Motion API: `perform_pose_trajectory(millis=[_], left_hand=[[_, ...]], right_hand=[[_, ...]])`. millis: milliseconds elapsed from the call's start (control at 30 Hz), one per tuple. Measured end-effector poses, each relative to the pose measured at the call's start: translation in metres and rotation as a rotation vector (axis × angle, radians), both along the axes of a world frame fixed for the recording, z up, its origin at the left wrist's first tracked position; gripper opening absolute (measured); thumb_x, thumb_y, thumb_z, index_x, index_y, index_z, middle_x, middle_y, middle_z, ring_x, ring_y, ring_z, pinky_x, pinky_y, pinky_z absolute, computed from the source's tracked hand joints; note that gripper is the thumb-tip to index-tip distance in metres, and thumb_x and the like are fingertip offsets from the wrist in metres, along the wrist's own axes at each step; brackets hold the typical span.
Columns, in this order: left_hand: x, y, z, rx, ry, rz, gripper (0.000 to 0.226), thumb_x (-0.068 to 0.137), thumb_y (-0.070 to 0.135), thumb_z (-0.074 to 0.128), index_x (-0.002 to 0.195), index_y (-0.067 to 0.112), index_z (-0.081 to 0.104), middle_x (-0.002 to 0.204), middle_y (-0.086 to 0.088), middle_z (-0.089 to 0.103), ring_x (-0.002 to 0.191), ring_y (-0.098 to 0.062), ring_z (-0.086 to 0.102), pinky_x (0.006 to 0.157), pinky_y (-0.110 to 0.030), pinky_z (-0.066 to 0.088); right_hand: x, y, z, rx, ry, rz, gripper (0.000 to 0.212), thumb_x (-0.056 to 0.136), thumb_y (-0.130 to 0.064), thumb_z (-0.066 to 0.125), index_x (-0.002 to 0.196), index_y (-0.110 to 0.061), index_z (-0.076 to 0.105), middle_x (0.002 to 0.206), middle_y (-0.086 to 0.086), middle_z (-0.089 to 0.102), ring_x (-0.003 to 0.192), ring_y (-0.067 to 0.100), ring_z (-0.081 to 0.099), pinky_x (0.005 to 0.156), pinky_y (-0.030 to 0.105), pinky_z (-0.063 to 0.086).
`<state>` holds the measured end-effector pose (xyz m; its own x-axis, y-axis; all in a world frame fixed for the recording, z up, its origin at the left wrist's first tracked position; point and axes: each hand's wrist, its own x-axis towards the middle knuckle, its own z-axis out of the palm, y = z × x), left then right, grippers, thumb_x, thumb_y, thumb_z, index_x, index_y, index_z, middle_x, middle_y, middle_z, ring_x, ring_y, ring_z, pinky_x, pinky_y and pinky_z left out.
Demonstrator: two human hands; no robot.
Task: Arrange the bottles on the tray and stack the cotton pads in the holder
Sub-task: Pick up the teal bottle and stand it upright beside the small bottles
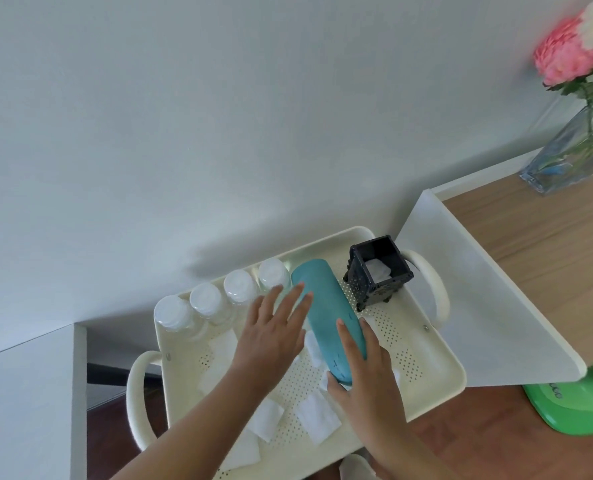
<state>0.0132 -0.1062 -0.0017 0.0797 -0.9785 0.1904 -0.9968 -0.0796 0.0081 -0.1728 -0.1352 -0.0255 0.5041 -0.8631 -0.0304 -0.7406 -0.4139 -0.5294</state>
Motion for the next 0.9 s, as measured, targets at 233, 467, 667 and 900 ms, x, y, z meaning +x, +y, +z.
perform_pose_trajectory(millis=[233, 467, 667, 900], left_hand=[[-0.007, -0.011, -0.016, 0.107, 0.094, -0.117, 0.086, 0.068, 0.041, 0.083, 0.142, 0.019, 0.045, 0.148, -0.001, 0.048, 0.130, -0.026, 0.052, 0.099, -0.036, 0.049], [-0.009, -0.021, -0.013, 0.068, 0.368, -0.094, 0.077, 0.075, 0.024, 0.080, 0.143, 0.018, 0.044, 0.148, 0.000, 0.047, 0.131, -0.029, 0.049, 0.084, -0.037, 0.059], [-0.003, -0.023, 0.006, -0.030, 0.479, -0.135, 0.075, 0.077, 0.027, 0.079, 0.142, 0.011, 0.046, 0.144, -0.005, 0.051, 0.126, -0.026, 0.053, 0.087, -0.036, 0.058], [0.012, -0.024, 0.022, -0.082, 0.575, -0.064, 0.080, 0.076, 0.031, 0.079, 0.144, 0.009, 0.042, 0.144, -0.006, 0.052, 0.125, -0.022, 0.055, 0.097, -0.030, 0.049]], right_hand=[[-0.005, -0.003, 0.003, 0.013, -0.055, -0.010, 0.096, 0.067, -0.032, 0.081, 0.144, -0.040, 0.026, 0.149, 0.002, 0.035, 0.102, 0.022, 0.053, 0.071, 0.026, 0.054], [-0.009, -0.015, 0.025, -0.059, -0.081, 0.010, 0.080, 0.069, -0.037, 0.079, 0.139, -0.040, 0.038, 0.143, -0.001, 0.040, 0.108, 0.021, 0.054, 0.076, 0.029, 0.056], [-0.006, -0.028, 0.070, -0.151, -0.115, 0.096, 0.066, 0.069, -0.033, 0.082, 0.128, -0.028, 0.054, 0.131, 0.003, 0.052, 0.101, 0.020, 0.062, 0.072, 0.027, 0.059], [0.022, -0.048, 0.104, -0.167, -0.246, 0.123, 0.043, 0.080, -0.034, 0.074, 0.120, -0.022, 0.062, 0.124, -0.005, 0.057, 0.098, 0.010, 0.061, 0.080, 0.018, 0.052]])
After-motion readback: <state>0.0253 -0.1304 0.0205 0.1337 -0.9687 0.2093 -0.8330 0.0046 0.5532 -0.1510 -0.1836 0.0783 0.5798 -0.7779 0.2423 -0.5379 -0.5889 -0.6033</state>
